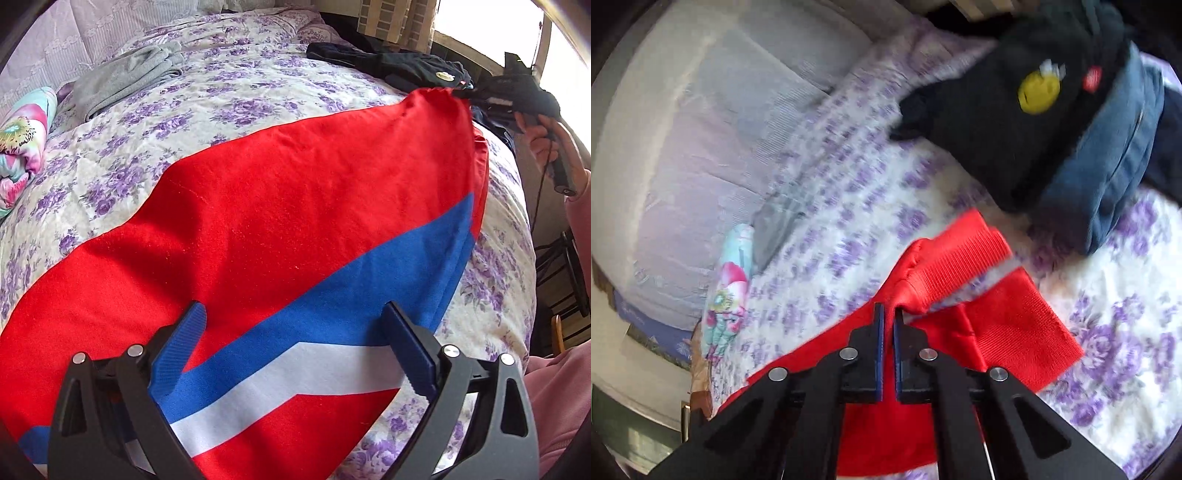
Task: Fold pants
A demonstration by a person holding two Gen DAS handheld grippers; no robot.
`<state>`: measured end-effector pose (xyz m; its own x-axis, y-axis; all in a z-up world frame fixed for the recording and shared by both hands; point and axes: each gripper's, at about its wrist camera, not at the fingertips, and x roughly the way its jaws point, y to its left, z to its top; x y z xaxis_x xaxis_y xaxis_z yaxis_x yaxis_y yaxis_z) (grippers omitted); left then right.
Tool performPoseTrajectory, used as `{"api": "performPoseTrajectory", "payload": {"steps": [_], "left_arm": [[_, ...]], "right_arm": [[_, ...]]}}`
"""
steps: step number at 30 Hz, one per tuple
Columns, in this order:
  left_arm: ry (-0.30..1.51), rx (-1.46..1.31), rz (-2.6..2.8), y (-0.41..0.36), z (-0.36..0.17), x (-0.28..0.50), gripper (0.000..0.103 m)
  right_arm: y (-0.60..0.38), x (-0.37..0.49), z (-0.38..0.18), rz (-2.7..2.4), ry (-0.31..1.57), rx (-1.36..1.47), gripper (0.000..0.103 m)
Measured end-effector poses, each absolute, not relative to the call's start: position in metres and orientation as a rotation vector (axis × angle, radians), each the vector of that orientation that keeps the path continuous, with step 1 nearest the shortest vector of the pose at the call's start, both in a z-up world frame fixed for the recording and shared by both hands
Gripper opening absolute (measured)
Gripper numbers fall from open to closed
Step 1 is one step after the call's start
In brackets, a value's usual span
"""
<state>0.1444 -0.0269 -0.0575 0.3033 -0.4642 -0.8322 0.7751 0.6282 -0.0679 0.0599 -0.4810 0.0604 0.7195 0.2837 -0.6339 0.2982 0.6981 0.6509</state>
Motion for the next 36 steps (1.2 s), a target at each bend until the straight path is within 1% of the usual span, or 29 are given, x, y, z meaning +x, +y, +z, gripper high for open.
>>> {"api": "performPoseTrajectory", "payload": {"steps": [2, 4, 6, 10, 12, 15, 16, 17, 22, 24, 27, 30, 31, 32, 33, 36], "left_arm": [[0.948, 0.378, -0.849, -0.027, -0.057, 0.145, 0.093], [0.948, 0.378, -0.850, -0.027, -0.057, 0.144, 0.093], [0.947, 0.380, -0.850, -0.028, -0.057, 0.143, 0.093], [0.946, 0.381, -0.852, -0.029, -0.057, 0.142, 0.094], [0.948, 0.379, -0.855, -0.028, -0.057, 0.142, 0.094], [0.957, 0.355, -0.883, -0.023, -0.053, 0.142, 0.094], [0.966, 0.336, -0.898, -0.020, -0.051, 0.142, 0.094], [0.971, 0.323, -0.906, -0.018, -0.050, 0.143, 0.094], [0.939, 0.274, -0.903, 0.000, -0.037, 0.140, 0.094], [0.926, 0.249, -0.881, 0.008, -0.032, 0.141, 0.094], [0.924, 0.215, -0.835, 0.024, -0.028, 0.144, 0.094], [0.930, 0.171, -0.799, 0.039, -0.028, 0.148, 0.094], [0.929, 0.164, -0.792, 0.044, -0.028, 0.146, 0.094], [0.928, 0.166, -0.788, 0.047, -0.028, 0.146, 0.094], [0.926, 0.175, -0.783, 0.051, -0.028, 0.144, 0.094], [0.892, 0.209, -0.722, 0.065, -0.025, 0.138, 0.094]], "right_arm": [[-0.482, 0.036, 0.077, 0.019, 0.721, 0.825, 0.004], [-0.483, 0.014, 0.077, 0.011, 0.689, 0.832, 0.004], [-0.485, -0.002, 0.060, -0.030, 0.702, 0.847, 0.005], [-0.494, -0.015, 0.007, -0.085, 0.765, 0.926, 0.004], [-0.496, -0.017, -0.002, -0.067, 0.770, 0.938, 0.005], [-0.492, -0.028, 0.012, -0.056, 0.737, 0.917, 0.017], [-0.486, -0.035, 0.024, -0.059, 0.712, 0.878, 0.026], [-0.478, -0.040, 0.034, -0.055, 0.693, 0.841, 0.030], [-0.411, -0.042, 0.077, 0.093, 0.644, 0.604, 0.030], [-0.376, -0.028, 0.079, 0.184, 0.660, 0.508, 0.030], [-0.341, -0.008, 0.066, 0.245, 0.714, 0.432, 0.031], [-0.316, 0.007, 0.036, 0.291, 0.825, 0.395, 0.031], [-0.309, 0.012, 0.021, 0.284, 0.907, 0.364, 0.031], [-0.307, 0.011, 0.012, 0.283, 0.939, 0.346, 0.030], [-0.308, 0.006, 0.013, 0.294, 0.922, 0.338, 0.030], [-0.313, -0.002, 0.023, 0.300, 0.973, 0.325, 0.030]]}}
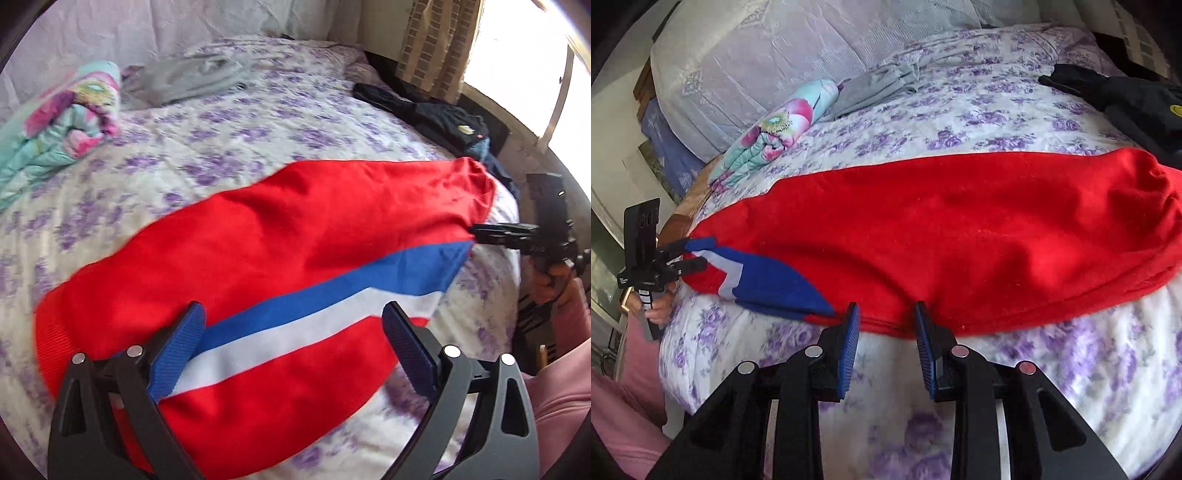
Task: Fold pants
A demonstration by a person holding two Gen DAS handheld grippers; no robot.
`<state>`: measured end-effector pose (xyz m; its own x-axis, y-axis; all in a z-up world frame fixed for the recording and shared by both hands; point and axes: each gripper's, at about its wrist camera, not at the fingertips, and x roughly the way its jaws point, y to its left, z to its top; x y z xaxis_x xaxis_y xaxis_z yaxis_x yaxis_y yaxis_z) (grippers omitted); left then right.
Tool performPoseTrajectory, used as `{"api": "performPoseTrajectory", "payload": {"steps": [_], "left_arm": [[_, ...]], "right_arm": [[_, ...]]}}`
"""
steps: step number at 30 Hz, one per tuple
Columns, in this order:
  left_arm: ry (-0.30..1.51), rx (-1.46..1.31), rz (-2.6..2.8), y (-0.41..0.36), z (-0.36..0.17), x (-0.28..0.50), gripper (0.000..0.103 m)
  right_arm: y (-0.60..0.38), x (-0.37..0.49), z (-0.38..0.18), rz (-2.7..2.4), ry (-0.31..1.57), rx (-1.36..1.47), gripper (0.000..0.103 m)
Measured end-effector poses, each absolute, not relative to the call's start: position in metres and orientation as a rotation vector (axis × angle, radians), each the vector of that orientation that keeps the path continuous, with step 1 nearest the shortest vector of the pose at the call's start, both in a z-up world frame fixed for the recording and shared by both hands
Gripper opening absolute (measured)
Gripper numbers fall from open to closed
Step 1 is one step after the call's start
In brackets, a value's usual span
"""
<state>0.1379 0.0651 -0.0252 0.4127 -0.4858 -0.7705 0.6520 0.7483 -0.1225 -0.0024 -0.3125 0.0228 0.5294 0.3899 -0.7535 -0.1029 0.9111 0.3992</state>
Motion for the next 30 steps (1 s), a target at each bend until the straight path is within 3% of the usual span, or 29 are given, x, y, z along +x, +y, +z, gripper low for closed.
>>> {"api": "performPoseTrajectory", "payload": {"steps": [6, 12, 17, 24, 30], "left_arm": [[0.894, 0.120, -0.695, 0.089, -0.003, 0.143, 0.094], [0.842, 0.219, -0.788, 0.049, 0.010, 0.137, 0.094], [0.943, 0.311, -0.726, 0.029, -0.045, 0.150, 0.094], [0.899, 0.348, -0.759, 0.029, -0.045, 0.140, 0.099], [0.896, 0.339, -0.772, 0.030, -0.045, 0.142, 0.099]], "right_arm": [[-0.292, 0.010, 0.056, 0.373, 0.936, 0.254, 0.035], [-0.248, 0.080, 0.099, 0.627, 0.862, 0.186, 0.060], [-0.218, 0.145, 0.100, 0.703, 0.910, 0.104, 0.061], [-0.183, 0.216, 0.052, 0.767, 1.115, -0.019, 0.061], [-0.164, 0.215, 0.039, 0.962, 1.257, -0.058, 0.061]]}}
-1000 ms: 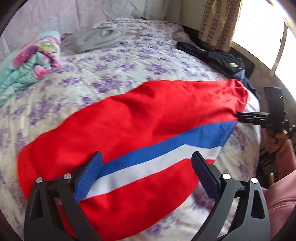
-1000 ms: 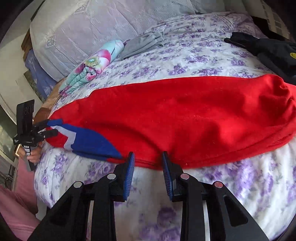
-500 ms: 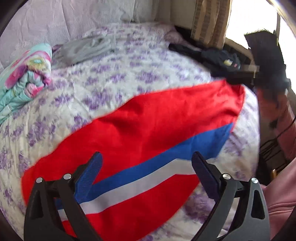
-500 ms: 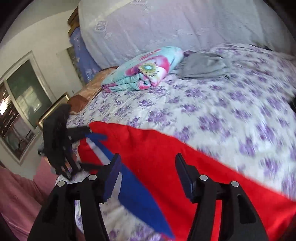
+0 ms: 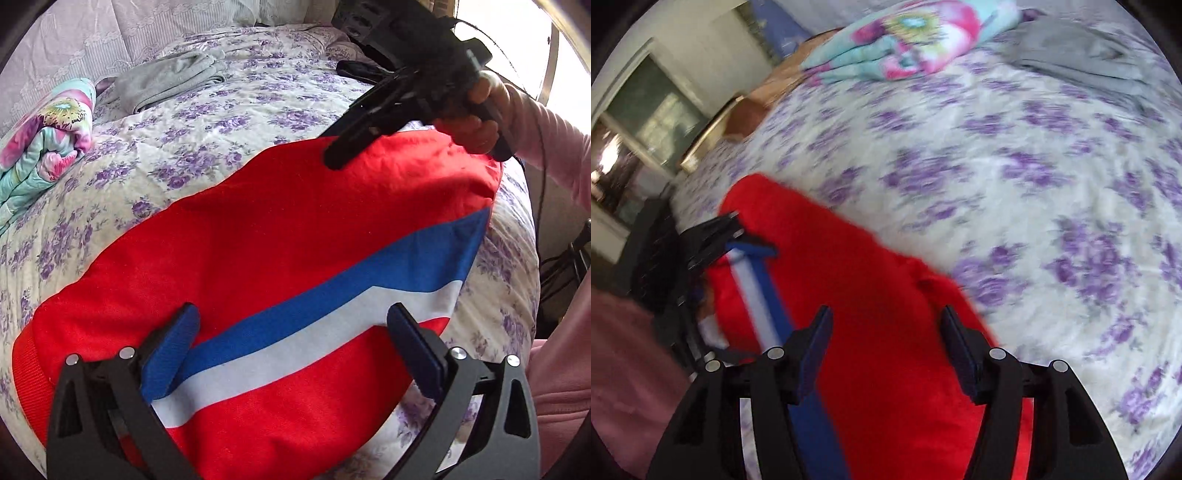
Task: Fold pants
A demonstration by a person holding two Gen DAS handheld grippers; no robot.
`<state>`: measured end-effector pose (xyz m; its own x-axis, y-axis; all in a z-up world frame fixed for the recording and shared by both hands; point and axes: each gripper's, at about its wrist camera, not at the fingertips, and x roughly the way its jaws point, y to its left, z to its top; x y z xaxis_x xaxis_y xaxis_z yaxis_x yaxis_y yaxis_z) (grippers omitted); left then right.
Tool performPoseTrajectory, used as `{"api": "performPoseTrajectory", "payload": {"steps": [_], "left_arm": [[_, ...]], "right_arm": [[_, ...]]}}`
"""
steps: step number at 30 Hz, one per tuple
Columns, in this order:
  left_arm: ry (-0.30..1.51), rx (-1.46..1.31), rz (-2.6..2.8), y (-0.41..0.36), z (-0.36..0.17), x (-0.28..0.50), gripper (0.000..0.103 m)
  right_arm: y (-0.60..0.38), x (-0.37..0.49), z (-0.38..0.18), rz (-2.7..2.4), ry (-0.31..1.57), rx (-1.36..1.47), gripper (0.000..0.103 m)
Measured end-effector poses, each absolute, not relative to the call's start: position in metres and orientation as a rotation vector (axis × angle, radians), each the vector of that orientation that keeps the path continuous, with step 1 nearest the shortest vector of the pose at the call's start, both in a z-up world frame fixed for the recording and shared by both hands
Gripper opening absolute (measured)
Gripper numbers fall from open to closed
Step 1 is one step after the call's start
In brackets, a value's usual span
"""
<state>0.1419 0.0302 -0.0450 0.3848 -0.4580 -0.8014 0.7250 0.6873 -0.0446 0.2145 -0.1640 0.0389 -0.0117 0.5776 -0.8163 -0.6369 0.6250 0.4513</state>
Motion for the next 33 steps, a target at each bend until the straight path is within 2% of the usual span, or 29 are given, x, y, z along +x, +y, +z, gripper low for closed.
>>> {"api": "performPoseTrajectory", "payload": {"steps": [8, 12, 21, 23, 26, 31, 33], "left_arm": [[0.894, 0.326, -0.782, 0.031, -0.045, 0.144, 0.099], [0.892, 0.330, -0.779, 0.030, -0.044, 0.143, 0.099], [0.888, 0.337, -0.776, 0.029, -0.045, 0.143, 0.099], [0.888, 0.337, -0.776, 0.029, -0.045, 0.143, 0.099], [0.884, 0.340, -0.772, 0.029, -0.045, 0.144, 0.099], [0.885, 0.342, -0.774, 0.029, -0.045, 0.145, 0.099], [0.885, 0.345, -0.774, 0.030, -0.045, 0.146, 0.099]], "right_arm": [[-0.147, 0.214, 0.031, 0.978, 1.364, -0.198, 0.062], [-0.140, 0.218, 0.016, 1.094, 1.476, -0.126, 0.066], [-0.117, 0.234, 0.009, 1.290, 1.397, 0.094, 0.071], [-0.131, 0.248, 0.013, 1.257, 1.317, 0.218, 0.068], [-0.159, 0.274, 0.007, 1.261, 1.281, 0.446, 0.056], [-0.169, 0.282, -0.015, 1.193, 1.309, 0.476, 0.043], [-0.173, 0.284, -0.022, 1.174, 1.324, 0.471, 0.026]]}}
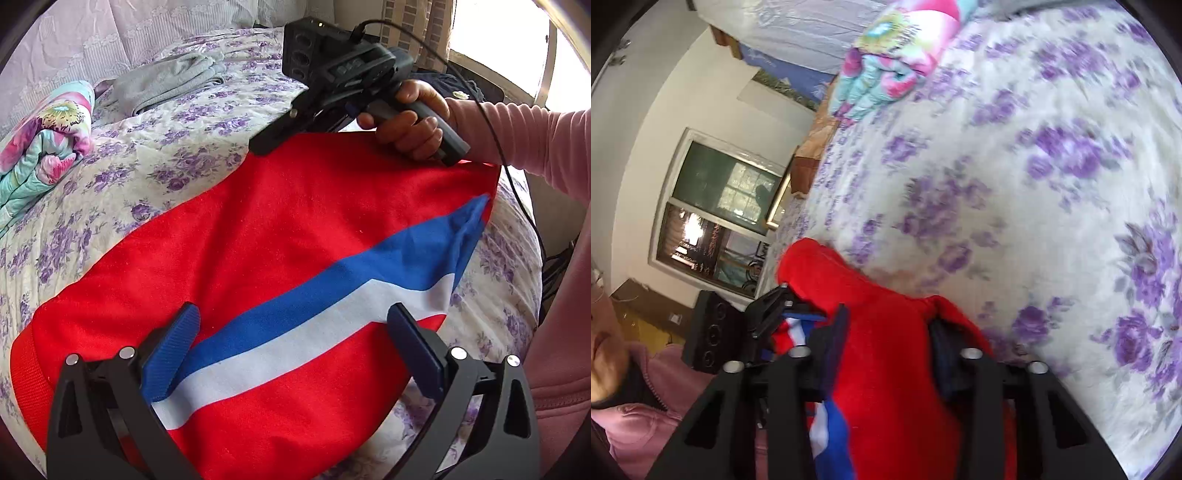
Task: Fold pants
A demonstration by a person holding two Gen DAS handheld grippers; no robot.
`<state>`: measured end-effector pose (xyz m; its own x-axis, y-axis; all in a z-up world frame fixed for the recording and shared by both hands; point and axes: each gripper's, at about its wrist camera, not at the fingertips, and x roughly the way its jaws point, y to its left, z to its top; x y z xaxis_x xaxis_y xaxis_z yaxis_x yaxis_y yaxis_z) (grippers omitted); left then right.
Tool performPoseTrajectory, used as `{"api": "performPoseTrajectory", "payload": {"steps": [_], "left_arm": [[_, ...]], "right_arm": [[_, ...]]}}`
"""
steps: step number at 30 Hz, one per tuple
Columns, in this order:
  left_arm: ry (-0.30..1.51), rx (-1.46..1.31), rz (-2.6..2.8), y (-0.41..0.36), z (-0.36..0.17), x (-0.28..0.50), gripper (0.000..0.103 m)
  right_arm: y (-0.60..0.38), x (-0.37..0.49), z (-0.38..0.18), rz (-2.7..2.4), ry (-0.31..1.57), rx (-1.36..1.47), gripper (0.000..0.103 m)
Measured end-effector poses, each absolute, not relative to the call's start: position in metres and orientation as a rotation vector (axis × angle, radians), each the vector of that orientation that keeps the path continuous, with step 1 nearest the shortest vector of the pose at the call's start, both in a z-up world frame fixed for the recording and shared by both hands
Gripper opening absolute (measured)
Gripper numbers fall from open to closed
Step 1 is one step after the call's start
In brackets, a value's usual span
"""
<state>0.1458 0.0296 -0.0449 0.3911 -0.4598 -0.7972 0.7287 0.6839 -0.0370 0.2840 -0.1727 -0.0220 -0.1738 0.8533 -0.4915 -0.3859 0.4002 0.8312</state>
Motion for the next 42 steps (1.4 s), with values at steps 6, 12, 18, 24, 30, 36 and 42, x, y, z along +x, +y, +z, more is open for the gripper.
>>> {"api": "performPoseTrajectory", "payload": {"steps": [6, 12, 18, 24, 30, 36, 42], "left_arm": [[0.881, 0.343, -0.789, 0.040, -0.039, 0.143, 0.099], [0.735, 0.317, -0.701, 0.075, -0.009, 0.130, 0.099], [0.773, 0.099, -0.664, 0.118, 0.001, 0.155, 0.099], [0.863, -0.022, -0.671, 0.139, -0.014, 0.175, 0.099], [0.859, -0.046, -0.658, 0.144, -0.015, 0.174, 0.099], [0.852, -0.009, -0.618, 0.137, -0.017, 0.172, 0.099], [0.835, 0.108, -0.563, 0.122, -0.022, 0.168, 0.099]], "right_arm": [[-0.184, 0.274, -0.007, 1.031, 1.275, 0.297, 0.033], [-0.192, 0.239, 0.038, 0.902, 1.129, 0.155, 0.053], [-0.129, 0.186, 0.077, 1.072, 0.962, 0.075, 0.053], [-0.054, 0.190, 0.029, 1.051, 1.046, 0.031, 0.051], [-0.079, 0.187, 0.030, 0.954, 1.080, 0.129, 0.051], [-0.128, 0.129, 0.054, 0.916, 0.993, 0.217, 0.060], [-0.173, 0.096, 0.009, 0.607, 1.007, 0.333, 0.062]]}}
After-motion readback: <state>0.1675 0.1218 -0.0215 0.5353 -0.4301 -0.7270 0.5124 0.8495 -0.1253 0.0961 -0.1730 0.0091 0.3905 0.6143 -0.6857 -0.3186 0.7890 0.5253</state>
